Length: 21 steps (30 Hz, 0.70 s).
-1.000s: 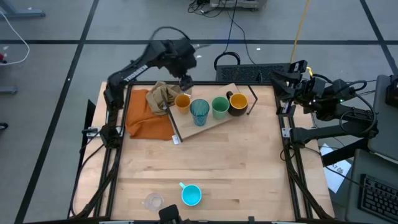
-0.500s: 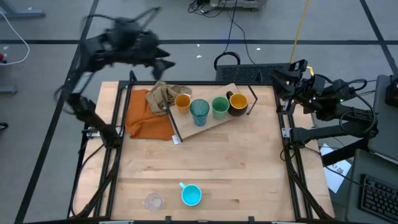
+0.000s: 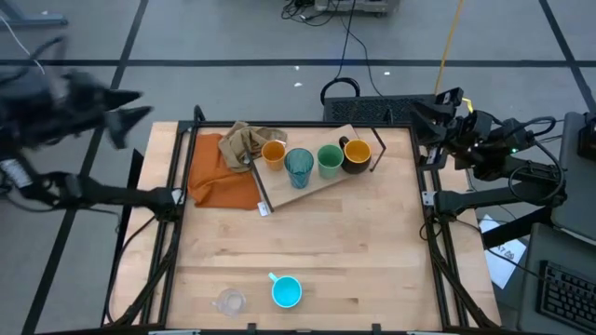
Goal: Stack small to large cups/mugs on shelf
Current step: Put the blue mug on the shelf
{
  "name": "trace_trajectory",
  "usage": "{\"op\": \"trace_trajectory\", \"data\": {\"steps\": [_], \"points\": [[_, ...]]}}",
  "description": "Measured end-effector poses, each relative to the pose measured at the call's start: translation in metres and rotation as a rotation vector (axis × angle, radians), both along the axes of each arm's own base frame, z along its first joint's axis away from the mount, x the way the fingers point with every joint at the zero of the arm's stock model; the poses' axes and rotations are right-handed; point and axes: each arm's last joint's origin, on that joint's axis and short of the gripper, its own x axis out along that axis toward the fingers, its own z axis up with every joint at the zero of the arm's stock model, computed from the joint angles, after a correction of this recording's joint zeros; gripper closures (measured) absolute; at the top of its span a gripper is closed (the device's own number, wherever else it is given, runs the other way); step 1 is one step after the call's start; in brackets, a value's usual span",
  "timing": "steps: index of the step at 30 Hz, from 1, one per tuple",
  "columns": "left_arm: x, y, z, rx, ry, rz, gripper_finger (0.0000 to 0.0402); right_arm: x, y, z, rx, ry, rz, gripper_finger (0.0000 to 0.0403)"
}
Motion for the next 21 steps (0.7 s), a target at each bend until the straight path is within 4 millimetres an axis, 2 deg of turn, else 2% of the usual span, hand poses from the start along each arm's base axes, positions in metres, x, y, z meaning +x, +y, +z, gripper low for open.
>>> {"op": "trace_trajectory", "data": {"steps": [5, 9, 14, 21], "points": [[-0.056, -0.029, -0.014, 0.021, -0.120, 0.058, 0.0158, 0.002, 0.000, -0.001, 0.038, -0.006, 0.027, 0.0307], [-0.083, -0.045, -0.047, -0.027, -0.150, 0.148, 0.0158, 0.005, 0.000, -0.002, 0.045, 0.002, 0.031, 0.0307], [-0.093, -0.060, -0.094, -0.109, -0.147, 0.222, 0.0158, 0.013, -0.002, -0.004, 0.098, 0.007, 0.008, 0.0307], [-0.100, -0.079, -0.146, -0.169, -0.160, 0.245, 0.0158, 0.032, -0.004, -0.008, 0.165, 0.001, 0.049, 0.0307]]}}
